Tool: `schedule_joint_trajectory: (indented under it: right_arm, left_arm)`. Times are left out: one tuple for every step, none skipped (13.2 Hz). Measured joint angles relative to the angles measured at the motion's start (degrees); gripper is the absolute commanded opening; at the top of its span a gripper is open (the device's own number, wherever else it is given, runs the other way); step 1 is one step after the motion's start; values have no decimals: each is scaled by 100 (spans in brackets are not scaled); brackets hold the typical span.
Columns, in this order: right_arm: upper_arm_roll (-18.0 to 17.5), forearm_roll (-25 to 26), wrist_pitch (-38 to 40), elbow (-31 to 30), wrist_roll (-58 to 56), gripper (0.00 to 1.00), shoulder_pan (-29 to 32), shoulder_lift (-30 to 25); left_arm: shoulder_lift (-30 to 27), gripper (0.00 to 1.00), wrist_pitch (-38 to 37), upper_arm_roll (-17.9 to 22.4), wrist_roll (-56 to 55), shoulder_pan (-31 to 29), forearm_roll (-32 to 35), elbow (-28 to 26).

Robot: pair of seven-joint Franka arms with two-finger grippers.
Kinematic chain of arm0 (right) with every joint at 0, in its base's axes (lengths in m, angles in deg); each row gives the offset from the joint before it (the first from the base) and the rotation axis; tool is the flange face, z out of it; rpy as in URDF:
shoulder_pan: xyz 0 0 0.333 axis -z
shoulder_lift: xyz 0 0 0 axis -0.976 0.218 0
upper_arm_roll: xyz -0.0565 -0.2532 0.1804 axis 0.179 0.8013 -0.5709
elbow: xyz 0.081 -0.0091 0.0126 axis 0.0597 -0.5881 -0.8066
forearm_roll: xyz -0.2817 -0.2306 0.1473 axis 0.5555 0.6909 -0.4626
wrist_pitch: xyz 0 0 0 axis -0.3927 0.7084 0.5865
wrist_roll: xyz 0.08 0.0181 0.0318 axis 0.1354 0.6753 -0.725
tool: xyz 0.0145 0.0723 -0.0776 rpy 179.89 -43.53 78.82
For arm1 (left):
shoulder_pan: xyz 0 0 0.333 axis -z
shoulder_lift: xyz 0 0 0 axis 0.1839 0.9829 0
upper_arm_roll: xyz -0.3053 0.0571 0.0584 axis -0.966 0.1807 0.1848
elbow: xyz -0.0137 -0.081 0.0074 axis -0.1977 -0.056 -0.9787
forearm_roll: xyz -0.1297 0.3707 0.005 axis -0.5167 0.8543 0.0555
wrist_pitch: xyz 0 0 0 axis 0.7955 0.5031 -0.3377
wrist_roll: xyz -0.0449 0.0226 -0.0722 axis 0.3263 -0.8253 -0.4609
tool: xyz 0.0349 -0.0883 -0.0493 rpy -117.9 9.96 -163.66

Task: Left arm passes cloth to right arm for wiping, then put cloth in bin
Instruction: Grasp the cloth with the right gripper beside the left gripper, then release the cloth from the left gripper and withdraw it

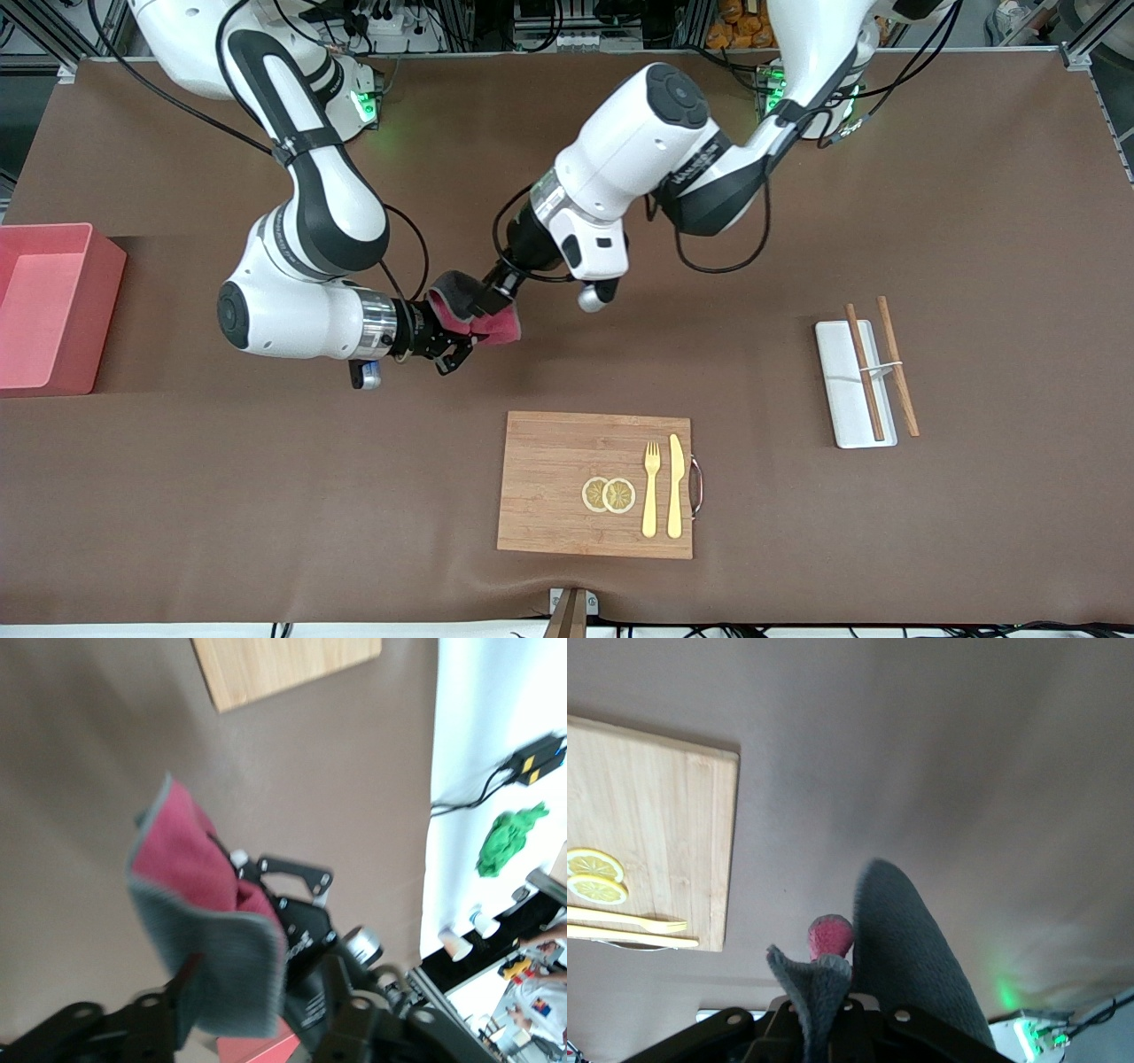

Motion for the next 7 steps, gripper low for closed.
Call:
schedule_joint_trajectory:
  right_arm:
    - [3, 332, 0, 3, -150, 0, 49, 0]
    - [5, 799, -3, 7, -235, 0, 87, 0]
    - [5, 1253, -35, 15, -280, 0, 102, 0]
    - [-2, 1612, -156, 21, -315, 0, 97, 0]
    - [-15, 1843, -364, 19, -345, 0, 85, 3]
    - [-24, 2006, -510, 12, -423, 0, 71, 23]
    - [-27, 2150, -565, 3, -570, 0, 65, 76]
  left_arm:
    - [-124, 100, -267, 4, 141, -193, 1, 27]
    - [-280, 100, -597, 6, 420, -426, 2, 48]
    - [-442, 100, -950, 8, 787, -670, 2, 61]
    - [-590, 100, -1294, 7, 1181, -901, 2, 63]
    - [-721, 100, -1623, 8, 1612, -1138, 2, 64]
    - [-820, 100, -1908, 2, 2062, -1355, 2, 64]
    - [-899, 100, -2171, -1, 2506, -1540, 2, 65]
